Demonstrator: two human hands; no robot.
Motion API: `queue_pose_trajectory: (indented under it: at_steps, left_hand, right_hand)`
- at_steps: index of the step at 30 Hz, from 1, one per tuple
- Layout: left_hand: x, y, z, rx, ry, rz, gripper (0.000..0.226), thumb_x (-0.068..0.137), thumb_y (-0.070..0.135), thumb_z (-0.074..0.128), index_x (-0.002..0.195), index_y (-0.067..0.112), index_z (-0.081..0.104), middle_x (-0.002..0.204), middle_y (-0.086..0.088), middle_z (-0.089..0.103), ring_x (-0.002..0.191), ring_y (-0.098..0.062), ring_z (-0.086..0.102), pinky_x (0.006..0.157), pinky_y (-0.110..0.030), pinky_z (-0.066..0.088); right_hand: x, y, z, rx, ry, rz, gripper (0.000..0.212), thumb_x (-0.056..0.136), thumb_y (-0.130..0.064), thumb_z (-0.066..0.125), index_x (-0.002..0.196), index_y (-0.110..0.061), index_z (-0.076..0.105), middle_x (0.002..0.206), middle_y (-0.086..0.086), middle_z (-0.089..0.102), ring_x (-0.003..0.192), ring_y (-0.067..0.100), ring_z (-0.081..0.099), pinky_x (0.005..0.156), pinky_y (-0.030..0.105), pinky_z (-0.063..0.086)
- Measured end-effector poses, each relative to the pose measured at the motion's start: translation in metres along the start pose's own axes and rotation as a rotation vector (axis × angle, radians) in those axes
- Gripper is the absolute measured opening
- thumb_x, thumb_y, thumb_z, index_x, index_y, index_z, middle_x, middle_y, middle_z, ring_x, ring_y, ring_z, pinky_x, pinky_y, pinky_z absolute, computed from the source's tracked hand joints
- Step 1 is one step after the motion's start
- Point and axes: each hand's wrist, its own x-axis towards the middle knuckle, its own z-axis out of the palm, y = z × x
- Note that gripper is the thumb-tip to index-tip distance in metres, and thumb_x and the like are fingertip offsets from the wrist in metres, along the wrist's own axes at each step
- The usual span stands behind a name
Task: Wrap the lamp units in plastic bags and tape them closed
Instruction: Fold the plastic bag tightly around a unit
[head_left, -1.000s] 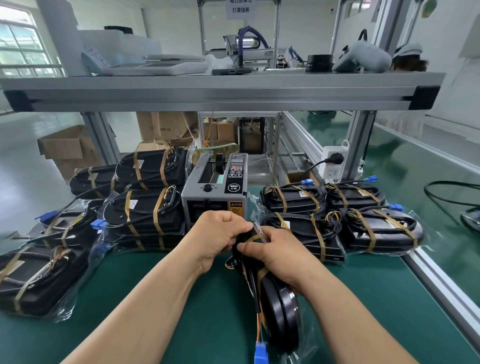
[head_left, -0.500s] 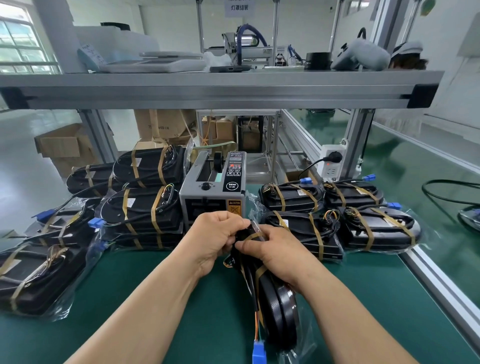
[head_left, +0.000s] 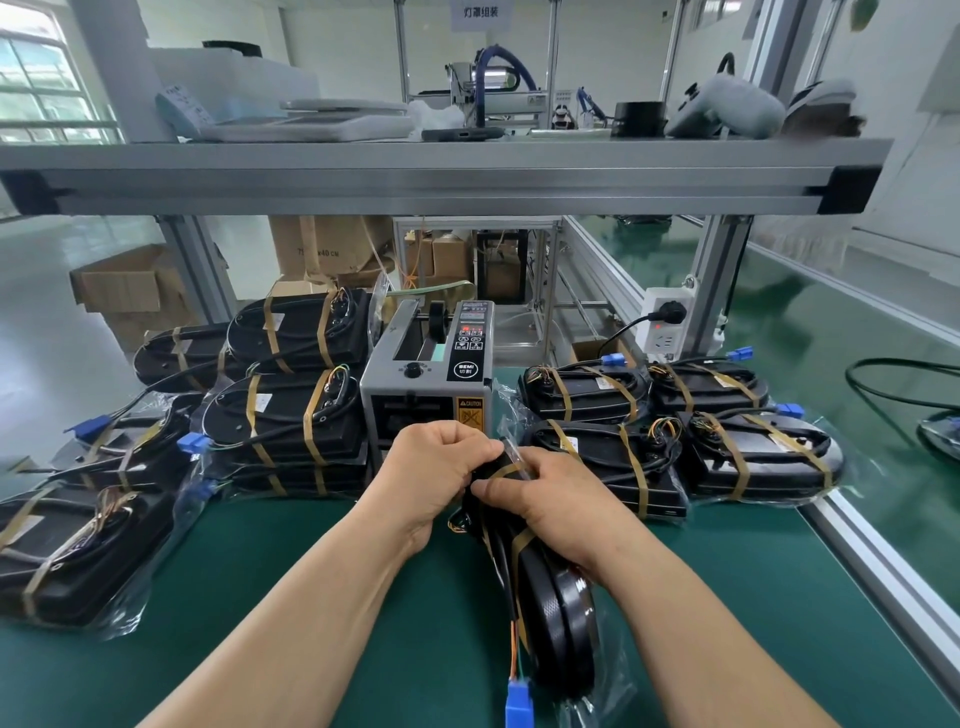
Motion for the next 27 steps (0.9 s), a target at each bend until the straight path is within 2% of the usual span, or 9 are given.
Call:
queue_pose_trajectory:
  at_steps: [7,10,13,15,18,20,22,25,27]
  left_hand:
    - [-0.003,-0.004,0.005,0.061,0.088,0.091,0.014,0.082,0.010,0.074,0.068,0.010,0.070,0.061,-0.001,0.068,0.052,-0.007,0.058,0.050,-0.018,0.049]
    - [-0.003,-0.008,0.009,0.118,0.139,0.131,0.016,0.078,0.015,0.075,0.065,0.019,0.068,0.059,0.002,0.064,0.056,-0.010,0.055,0.055,-0.026,0.048]
    - [-0.005,-0.011,0.012,0.176,0.181,0.143,0.007,0.065,0.034,0.068,0.065,0.028,0.065,0.056,0.009,0.056,0.056,-0.012,0.048,0.058,-0.033,0.042]
    - [-0.007,-0.011,0.014,0.185,0.198,0.137,0.015,0.062,0.036,0.064,0.075,0.028,0.064,0.059,0.011,0.054,0.057,-0.010,0.048,0.060,-0.034,0.044]
    - [-0.008,-0.009,0.016,0.126,0.211,0.083,0.025,0.063,0.034,0.065,0.087,0.029,0.061,0.073,0.000,0.061,0.067,-0.015,0.056,0.068,-0.040,0.051]
    - [-0.005,-0.007,0.016,0.116,0.205,0.054,0.018,0.065,0.031,0.066,0.082,0.025,0.065,0.078,-0.005,0.069,0.070,-0.017,0.061,0.072,-0.042,0.055]
    - [-0.001,-0.005,0.016,0.078,0.196,0.022,0.008,0.076,0.026,0.071,0.077,0.019,0.068,0.076,-0.005,0.071,0.068,-0.016,0.063,0.066,-0.036,0.056]
    - [0.003,-0.006,0.014,-0.004,0.159,-0.025,0.015,0.087,0.024,0.072,0.082,0.010,0.069,0.072,-0.003,0.071,0.060,-0.010,0.064,0.053,-0.021,0.054]
    - [0.002,-0.006,0.012,-0.037,0.131,-0.036,0.017,0.088,0.024,0.073,0.084,0.007,0.069,0.073,-0.004,0.073,0.058,-0.009,0.065,0.052,-0.020,0.053]
  right_hand:
    - [0.000,0.001,-0.001,-0.012,0.002,0.008,0.016,0.084,-0.035,0.076,0.094,-0.025,0.068,0.074,-0.012,0.066,0.070,0.006,0.061,0.059,0.017,0.041]
    - [0.000,0.000,-0.001,-0.013,0.008,0.007,0.018,0.085,-0.034,0.076,0.100,-0.026,0.070,0.076,-0.012,0.068,0.070,0.005,0.061,0.054,0.012,0.040]
    - [0.002,0.001,0.000,-0.036,0.013,0.014,0.019,0.084,-0.033,0.074,0.101,-0.027,0.070,0.075,-0.011,0.066,0.069,0.007,0.060,0.055,0.015,0.040]
    - [0.002,0.002,0.001,-0.043,0.013,0.019,0.017,0.083,-0.031,0.073,0.099,-0.026,0.069,0.070,-0.012,0.063,0.065,0.007,0.057,0.057,0.019,0.042]
    - [0.003,0.002,0.001,-0.052,0.018,0.017,0.016,0.082,-0.032,0.074,0.096,-0.026,0.069,0.071,-0.010,0.064,0.066,0.008,0.059,0.060,0.022,0.044]
    - [0.003,0.003,0.001,-0.048,0.016,0.012,0.017,0.081,-0.033,0.076,0.096,-0.026,0.069,0.078,-0.007,0.070,0.072,0.011,0.064,0.064,0.023,0.047]
    - [0.004,0.004,0.002,-0.032,0.017,0.017,0.020,0.081,-0.036,0.078,0.097,-0.028,0.069,0.085,-0.006,0.074,0.079,0.012,0.069,0.067,0.023,0.048]
    - [0.005,0.005,0.002,-0.005,0.023,0.022,0.022,0.080,-0.039,0.080,0.098,-0.031,0.069,0.085,-0.010,0.075,0.081,0.008,0.070,0.070,0.022,0.048]
    - [0.004,0.006,0.002,0.017,0.028,0.020,0.023,0.079,-0.039,0.080,0.099,-0.033,0.069,0.085,-0.011,0.076,0.081,0.006,0.071,0.071,0.022,0.049]
